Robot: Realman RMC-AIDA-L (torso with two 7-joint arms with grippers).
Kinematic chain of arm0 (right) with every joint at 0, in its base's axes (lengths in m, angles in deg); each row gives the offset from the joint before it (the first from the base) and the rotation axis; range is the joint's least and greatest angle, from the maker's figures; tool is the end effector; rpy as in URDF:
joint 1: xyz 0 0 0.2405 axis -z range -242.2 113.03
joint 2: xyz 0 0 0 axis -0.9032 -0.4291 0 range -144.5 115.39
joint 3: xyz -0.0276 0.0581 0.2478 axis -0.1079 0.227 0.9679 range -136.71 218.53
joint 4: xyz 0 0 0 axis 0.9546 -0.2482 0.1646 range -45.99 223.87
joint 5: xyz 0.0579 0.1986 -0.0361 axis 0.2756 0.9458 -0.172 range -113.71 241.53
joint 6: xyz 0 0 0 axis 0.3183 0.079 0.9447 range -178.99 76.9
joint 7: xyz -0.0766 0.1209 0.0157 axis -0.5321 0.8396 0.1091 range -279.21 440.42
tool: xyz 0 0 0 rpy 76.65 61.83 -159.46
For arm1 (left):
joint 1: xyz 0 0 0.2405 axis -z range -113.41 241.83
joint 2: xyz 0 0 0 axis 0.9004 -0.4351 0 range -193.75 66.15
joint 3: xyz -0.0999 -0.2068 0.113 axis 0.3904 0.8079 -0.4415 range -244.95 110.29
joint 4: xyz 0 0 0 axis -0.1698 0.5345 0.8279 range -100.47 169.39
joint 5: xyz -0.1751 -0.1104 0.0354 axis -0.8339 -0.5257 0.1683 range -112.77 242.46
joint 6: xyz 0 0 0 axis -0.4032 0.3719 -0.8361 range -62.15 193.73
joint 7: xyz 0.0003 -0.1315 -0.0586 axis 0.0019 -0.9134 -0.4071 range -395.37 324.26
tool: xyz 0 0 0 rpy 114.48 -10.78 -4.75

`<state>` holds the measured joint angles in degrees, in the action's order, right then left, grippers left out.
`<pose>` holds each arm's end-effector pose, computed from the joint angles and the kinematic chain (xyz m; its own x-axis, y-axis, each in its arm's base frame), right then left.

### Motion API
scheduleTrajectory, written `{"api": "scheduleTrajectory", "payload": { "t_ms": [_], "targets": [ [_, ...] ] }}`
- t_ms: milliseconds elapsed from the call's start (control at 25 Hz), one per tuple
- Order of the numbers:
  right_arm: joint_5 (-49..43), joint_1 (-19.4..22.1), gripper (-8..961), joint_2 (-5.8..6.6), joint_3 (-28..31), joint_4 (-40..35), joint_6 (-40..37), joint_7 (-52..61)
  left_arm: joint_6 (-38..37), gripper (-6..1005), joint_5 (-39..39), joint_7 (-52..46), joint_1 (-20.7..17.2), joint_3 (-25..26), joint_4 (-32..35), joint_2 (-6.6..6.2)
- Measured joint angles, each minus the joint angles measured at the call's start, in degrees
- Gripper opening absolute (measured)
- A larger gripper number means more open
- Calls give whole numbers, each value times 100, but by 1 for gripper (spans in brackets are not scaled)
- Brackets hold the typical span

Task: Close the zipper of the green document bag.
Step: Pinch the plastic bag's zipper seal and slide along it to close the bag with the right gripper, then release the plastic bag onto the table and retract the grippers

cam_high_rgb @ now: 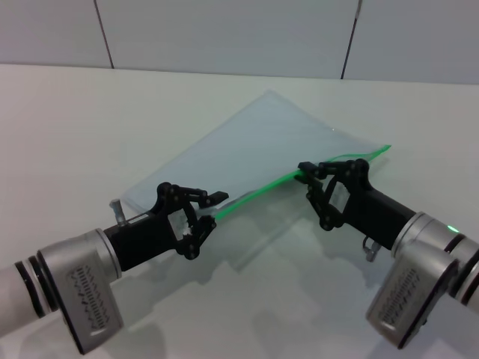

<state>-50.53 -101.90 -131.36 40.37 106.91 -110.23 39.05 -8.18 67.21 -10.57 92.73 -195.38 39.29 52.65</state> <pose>0.2454 0.3270 -0.1121 0.8324 0.5469 0.0893 0.4000 -0.4814 -0.7799 -0.2898 0.2958 -0.0709 0.8022 -0.5971 0.0032 -0.3894 -0.5272 -0.7553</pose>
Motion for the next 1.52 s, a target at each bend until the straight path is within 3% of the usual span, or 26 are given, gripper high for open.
{"api": "scheduleTrajectory", "payload": {
  "t_ms": [400,880,1080,1240,1360,1520],
  "targets": [
    [105,189,57,-1,771,-327,286,34,-75,97,43,45,-191,0,5,9],
    [1427,255,50,4,934,-875,302,40,-125,109,69,49,-294,14,-7,12],
    [2092,324,48,-17,1386,-754,120,43,-307,115,-347,-48,-264,95,7,7],
    [2759,578,66,-18,1512,-566,-685,165,-980,119,-1158,-389,-303,97,-56,-25],
    [2800,848,85,-23,1462,-463,-1591,763,-1598,195,-1726,-1005,-312,97,-191,-78],
    [2767,1168,211,-22,1216,-419,-2574,1940,-2064,296,-2633,-1863,-314,97,-332,-95]
  ]
}}
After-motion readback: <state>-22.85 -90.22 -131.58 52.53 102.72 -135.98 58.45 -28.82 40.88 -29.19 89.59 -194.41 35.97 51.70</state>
